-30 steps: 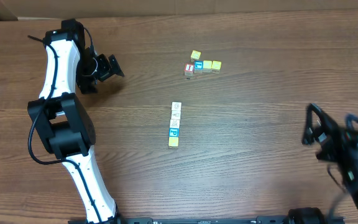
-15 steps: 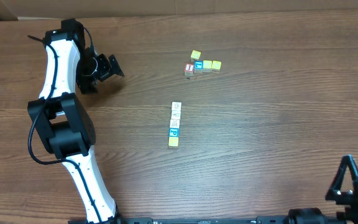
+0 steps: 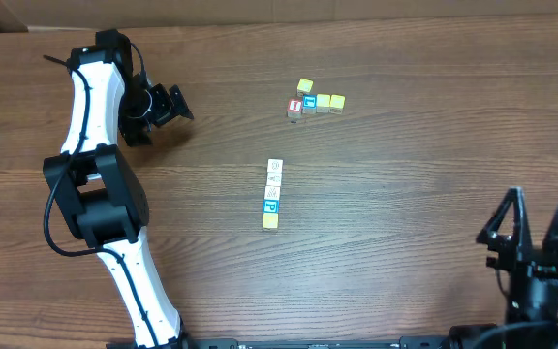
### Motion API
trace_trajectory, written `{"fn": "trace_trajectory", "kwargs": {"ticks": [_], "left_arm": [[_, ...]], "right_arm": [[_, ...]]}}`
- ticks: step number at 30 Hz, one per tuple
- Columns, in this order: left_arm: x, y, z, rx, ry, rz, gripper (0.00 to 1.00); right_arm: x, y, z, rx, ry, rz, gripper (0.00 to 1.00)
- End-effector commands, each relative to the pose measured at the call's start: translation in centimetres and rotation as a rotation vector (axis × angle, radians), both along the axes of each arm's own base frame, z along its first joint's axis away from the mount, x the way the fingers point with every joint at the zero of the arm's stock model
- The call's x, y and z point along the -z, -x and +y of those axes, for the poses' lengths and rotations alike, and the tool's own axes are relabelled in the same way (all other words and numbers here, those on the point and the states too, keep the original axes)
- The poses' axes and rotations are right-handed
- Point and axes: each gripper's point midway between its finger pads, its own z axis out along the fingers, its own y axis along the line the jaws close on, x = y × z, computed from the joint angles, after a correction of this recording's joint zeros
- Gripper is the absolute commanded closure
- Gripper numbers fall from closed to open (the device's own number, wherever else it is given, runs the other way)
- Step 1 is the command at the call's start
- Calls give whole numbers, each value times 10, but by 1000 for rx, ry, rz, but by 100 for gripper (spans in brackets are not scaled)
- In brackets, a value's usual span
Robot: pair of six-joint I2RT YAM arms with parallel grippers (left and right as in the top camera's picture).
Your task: Flip 5 blocks
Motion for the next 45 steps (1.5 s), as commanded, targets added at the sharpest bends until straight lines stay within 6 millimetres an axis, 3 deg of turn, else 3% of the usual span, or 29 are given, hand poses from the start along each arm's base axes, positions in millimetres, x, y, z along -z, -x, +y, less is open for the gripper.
{"fn": "trace_trajectory", "kwargs": {"ticks": [1, 5, 11, 16, 21, 30, 33, 36, 45], "left_arm": [[-3, -4, -1, 4, -6, -14, 0], [-3, -4, -1, 4, -6, -14, 0], [-3, -4, -1, 4, -6, -14, 0], [-3, -4, -1, 4, -5, -14, 0], [-3, -4, -1, 4, -6, -14, 0], [-3, -4, -1, 4, -5, -14, 0], [-3, -4, -1, 4, -6, -14, 0], [-3, -4, -1, 4, -6, -14, 0], [-3, -4, -1, 4, -6, -14, 0]], "right_arm": [[16, -11, 0, 9, 3, -85, 0], [34, -18, 6, -21, 13, -139, 0], [74, -34, 15, -64, 35, -65, 0], [120, -50, 21, -94, 49, 134, 0], [180, -56, 22, -107, 32, 381, 0], [178, -56, 26, -123, 73, 376, 0], [181, -55, 43, -178, 338, 377, 0], [180, -54, 46, -168, 484, 366, 0], [180, -55, 44, -156, 481, 369, 0]]}}
